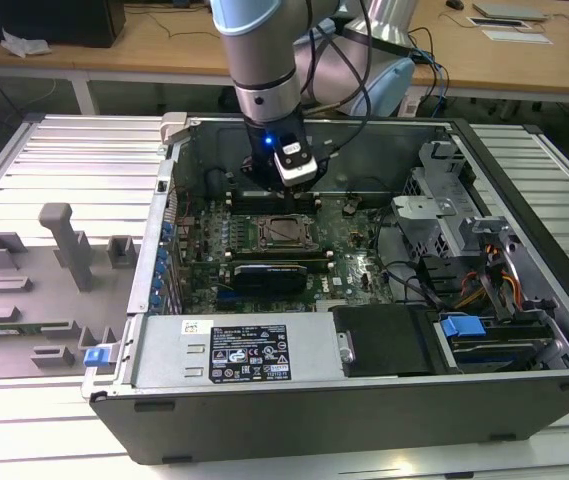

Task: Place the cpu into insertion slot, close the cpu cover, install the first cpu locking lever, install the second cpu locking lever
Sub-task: 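Install the first cpu locking lever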

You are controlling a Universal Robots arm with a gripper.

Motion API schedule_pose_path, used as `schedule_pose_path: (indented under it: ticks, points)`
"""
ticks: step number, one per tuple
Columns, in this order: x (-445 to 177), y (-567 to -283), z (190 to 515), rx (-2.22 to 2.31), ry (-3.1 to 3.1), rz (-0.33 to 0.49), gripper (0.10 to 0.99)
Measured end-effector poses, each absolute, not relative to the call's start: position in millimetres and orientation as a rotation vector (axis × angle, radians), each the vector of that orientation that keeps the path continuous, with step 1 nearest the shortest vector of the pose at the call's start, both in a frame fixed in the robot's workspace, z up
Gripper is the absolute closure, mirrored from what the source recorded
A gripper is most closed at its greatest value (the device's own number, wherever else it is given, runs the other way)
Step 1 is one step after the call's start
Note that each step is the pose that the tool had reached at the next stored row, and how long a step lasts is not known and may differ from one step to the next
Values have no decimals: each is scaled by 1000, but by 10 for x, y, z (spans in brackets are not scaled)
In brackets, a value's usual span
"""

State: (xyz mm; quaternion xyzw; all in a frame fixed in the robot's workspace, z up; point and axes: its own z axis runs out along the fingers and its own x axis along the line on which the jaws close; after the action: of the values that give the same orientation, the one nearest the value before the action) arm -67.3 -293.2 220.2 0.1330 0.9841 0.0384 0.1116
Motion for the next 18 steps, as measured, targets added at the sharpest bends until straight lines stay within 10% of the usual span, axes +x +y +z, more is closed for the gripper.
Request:
schedule_pose_path:
  ticks: [18]
  points:
    - [-655,-2990,2198,384,2967,83,980]
